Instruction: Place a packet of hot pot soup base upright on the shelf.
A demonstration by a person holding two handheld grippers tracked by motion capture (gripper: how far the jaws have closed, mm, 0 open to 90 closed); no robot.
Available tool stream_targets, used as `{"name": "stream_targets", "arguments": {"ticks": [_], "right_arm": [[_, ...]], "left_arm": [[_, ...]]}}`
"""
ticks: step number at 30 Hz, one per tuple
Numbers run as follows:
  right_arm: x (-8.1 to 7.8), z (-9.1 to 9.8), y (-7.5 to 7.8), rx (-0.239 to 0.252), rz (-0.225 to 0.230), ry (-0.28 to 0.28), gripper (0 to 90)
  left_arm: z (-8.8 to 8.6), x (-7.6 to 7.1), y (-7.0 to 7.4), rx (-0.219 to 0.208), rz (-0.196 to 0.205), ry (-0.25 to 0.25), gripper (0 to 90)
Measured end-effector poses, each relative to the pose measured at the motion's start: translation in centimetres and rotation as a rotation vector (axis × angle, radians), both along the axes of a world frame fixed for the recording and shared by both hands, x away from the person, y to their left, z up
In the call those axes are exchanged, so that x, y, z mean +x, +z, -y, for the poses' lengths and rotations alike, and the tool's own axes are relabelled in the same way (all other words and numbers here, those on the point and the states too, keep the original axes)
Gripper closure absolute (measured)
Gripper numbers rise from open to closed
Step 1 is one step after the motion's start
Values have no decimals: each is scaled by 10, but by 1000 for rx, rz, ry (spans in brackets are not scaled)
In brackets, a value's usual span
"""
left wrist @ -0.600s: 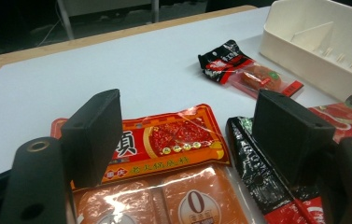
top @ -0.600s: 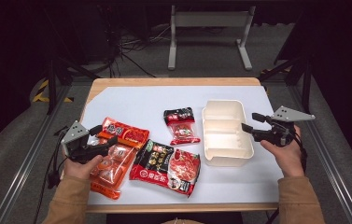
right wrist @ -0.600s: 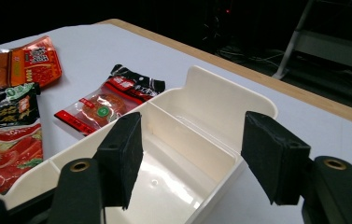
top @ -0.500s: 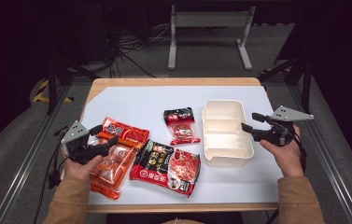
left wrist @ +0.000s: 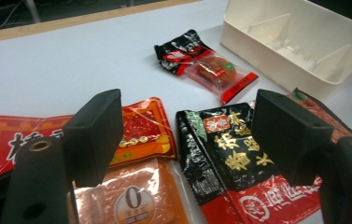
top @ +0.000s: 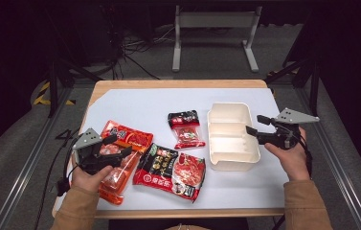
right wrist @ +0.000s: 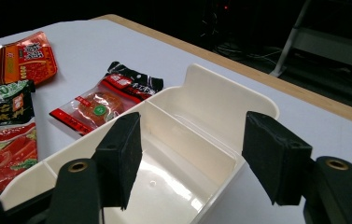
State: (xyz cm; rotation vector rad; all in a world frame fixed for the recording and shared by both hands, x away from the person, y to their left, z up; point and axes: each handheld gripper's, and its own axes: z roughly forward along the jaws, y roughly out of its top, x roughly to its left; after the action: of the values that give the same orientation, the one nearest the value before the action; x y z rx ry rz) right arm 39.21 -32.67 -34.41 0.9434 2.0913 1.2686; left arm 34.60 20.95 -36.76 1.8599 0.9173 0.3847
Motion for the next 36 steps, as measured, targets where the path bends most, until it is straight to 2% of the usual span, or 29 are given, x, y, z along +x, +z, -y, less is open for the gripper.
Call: {"name": "stream_targets", "arguments": {"ticks": [4,7,9,10,17,19,22,25,29,32,34,36], "right_arm": [[0,-1,0,-3,-1,2,376],[0,-2,0,-7,0,2,373],[0,-2,0,-6,0,2,371],[0,-3,0,-7,0,3,371],[0,-5,-1,-15,-1,5,368],[0,-5,-1,-16,2,3,364],[0,-5,-2,-10,-2,1,361],[1,-4,-3,-8,-11,-2,354],[2,-5,-3,-5,-15,1,350],[2,-6,-4,-14,-16,6,348],[2,-7,-4,-15,-15,9,348],[2,-8,-5,-19,-20,11,348]], "left_arm": [[10,-4,-1,40,13,-28,263],[15,-5,-5,45,9,-42,255],[16,-5,-6,43,3,-42,256],[18,-5,-9,32,-13,-45,270],[32,-8,-25,87,-28,-29,344],[36,-8,-32,98,-48,-32,349],[38,-5,-42,111,-104,-45,331],[40,-5,-47,126,-137,-65,332],[44,-6,-52,154,-151,-72,331],[48,-8,-54,183,-176,-82,368],[49,-8,-57,179,-195,-84,383],[49,-8,-60,194,-216,-87,401]]}}
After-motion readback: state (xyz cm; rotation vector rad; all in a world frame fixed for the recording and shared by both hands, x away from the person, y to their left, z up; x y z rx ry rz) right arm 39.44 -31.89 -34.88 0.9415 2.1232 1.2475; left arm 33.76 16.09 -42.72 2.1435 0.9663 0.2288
